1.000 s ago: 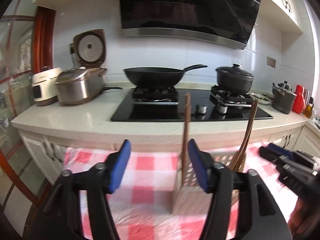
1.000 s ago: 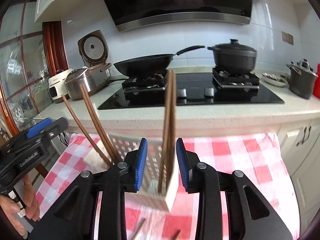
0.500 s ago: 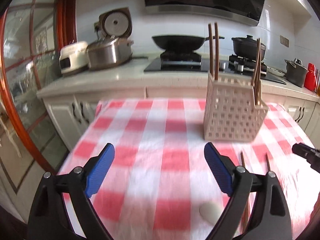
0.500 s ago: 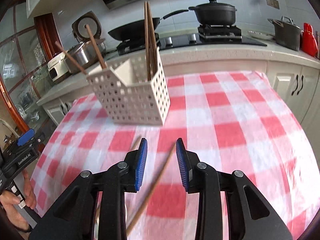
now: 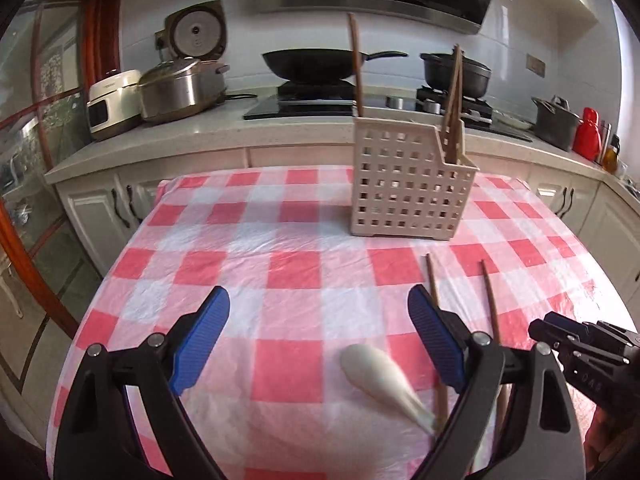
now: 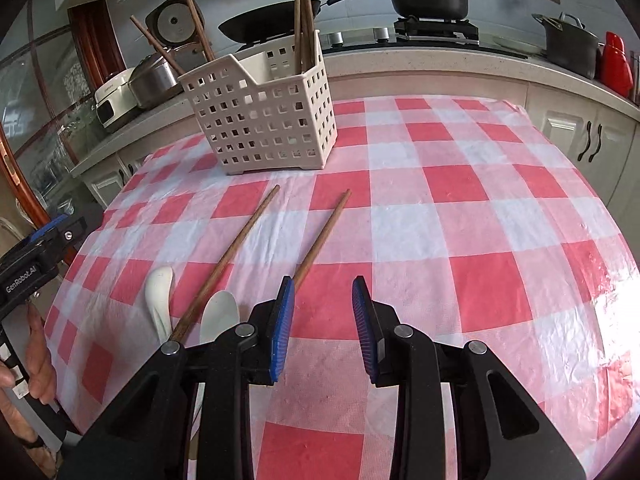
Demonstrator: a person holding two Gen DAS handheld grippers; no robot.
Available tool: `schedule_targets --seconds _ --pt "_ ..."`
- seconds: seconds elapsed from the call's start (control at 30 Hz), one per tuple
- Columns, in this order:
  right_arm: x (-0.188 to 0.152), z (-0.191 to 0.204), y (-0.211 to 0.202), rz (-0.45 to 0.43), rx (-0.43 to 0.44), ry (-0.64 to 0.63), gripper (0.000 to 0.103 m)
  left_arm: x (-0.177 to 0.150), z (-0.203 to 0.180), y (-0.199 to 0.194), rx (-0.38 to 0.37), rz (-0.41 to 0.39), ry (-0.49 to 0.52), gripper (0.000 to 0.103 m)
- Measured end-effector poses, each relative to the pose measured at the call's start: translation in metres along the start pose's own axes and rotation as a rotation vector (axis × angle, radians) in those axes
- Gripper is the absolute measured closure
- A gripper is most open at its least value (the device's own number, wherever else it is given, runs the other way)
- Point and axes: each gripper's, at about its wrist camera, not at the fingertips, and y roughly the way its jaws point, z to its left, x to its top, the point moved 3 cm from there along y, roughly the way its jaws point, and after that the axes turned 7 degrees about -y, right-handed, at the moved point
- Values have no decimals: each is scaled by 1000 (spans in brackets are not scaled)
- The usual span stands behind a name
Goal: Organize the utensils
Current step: 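Move back to the table and close the left tool on a brown chopstick, then close the right tool on another brown chopstick while the left tool holds its chopstick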
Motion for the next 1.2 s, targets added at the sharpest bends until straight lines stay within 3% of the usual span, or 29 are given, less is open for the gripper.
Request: schedule_targets --seconds 0.1,0.3,0.67,0.77,0.87,1.2 --pt "1 -1 -3 -8 0 -1 72 1 -21 21 -43 65 21 24" --pt "0 -8 0 -6 10 15 72 -2 -56 70 -54 192 82 43" --pt "-3 -30 3 1 14 71 72 -15 -95 121 -70 305 153 65" --pt "-4 -33 3 2 15 82 72 -18 -98 122 -76 298 165 70" --pt "-4 -32 5 5 18 84 72 -19 -103 119 -104 306 188 95" --pt "-1 -22 3 5 10 57 72 -17 -83 81 -144 216 159 97"
